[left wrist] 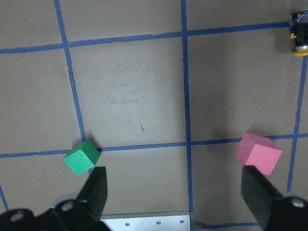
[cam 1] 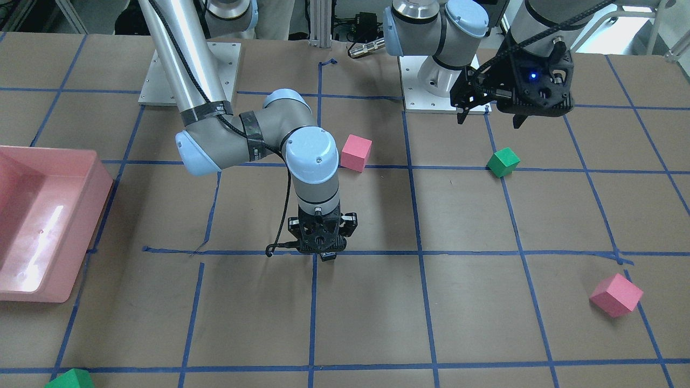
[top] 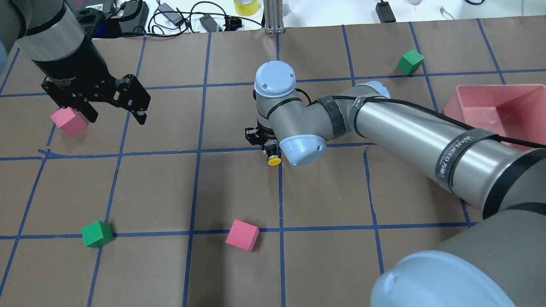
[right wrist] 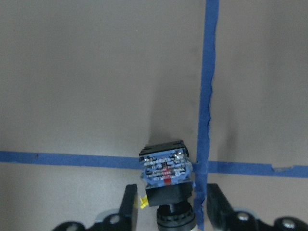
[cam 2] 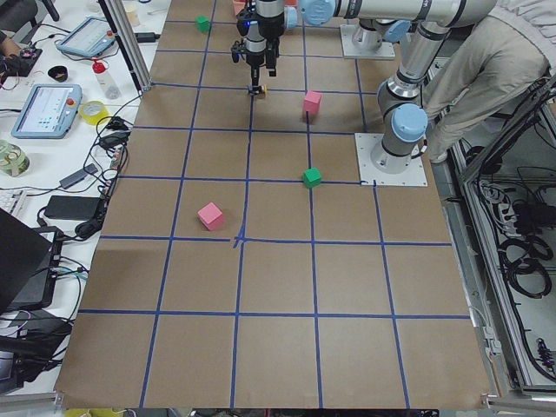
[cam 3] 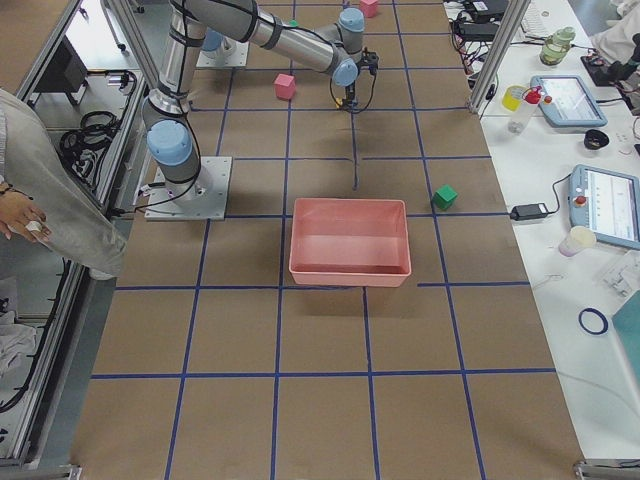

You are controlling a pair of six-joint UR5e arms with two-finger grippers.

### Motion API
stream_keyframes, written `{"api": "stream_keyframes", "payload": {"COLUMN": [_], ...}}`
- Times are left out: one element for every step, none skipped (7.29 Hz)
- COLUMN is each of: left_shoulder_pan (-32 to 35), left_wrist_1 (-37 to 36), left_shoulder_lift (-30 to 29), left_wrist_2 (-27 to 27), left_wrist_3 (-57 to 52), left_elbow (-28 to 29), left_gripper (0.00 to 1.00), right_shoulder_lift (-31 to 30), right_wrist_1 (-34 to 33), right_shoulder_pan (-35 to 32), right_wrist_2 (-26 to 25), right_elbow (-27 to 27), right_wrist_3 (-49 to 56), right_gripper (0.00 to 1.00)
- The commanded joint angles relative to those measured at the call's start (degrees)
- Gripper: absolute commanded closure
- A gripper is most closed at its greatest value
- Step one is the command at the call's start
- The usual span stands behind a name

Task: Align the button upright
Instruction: 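Set the button down on the table, open the right gripper and withdraw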

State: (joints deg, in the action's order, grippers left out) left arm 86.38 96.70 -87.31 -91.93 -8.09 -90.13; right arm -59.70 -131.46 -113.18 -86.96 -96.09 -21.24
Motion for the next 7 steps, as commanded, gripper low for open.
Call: {"api": "stream_keyframes", "payload": {"left_shoulder_pan": [0.0,-0.2,-0.5,-0.4,-0.4,0.4,2.1], "left_wrist_1": [-1.8,-1.8,-4.6,-11.9,-15.4,-16.7,-19.4], "left_shoulder_lift": [0.0,0.0,-0.6,-0.8,-0.9,-0.9,-1.3], "left_wrist_2": [-0.7,-0.7,-0.9,-0.8,-0.1,0.0,3.0], "left_wrist_3": [0.0,-0.1,0.2,-0.2,-1.2,-0.1,-1.1], "left_elbow": [-0.7,-1.4,-2.8,-6.4,-9.5,-10.8,-11.6], "left_gripper": [0.0,0.0,0.0,0.0,0.0,0.0,0.0], "right_shoulder_lift": [-2.3,-5.0,-9.1,-13.9,-19.3,-25.6,-30.2], "right_wrist_1": [0.8,2.6,8.4,15.4,23.3,30.7,37.6], "right_shoulder_pan": [0.7,1.5,5.0,9.4,13.4,15.9,17.4], "right_wrist_2": [0.7,0.7,1.5,3.3,4.5,3.6,1.6], "right_elbow": [0.0,0.4,1.0,1.2,1.3,1.6,3.0], "right_wrist_3": [-0.7,-1.1,0.0,2.8,8.6,12.7,14.5], "right_gripper": [0.0,0.0,0.0,0.0,0.0,0.0,0.0]}}
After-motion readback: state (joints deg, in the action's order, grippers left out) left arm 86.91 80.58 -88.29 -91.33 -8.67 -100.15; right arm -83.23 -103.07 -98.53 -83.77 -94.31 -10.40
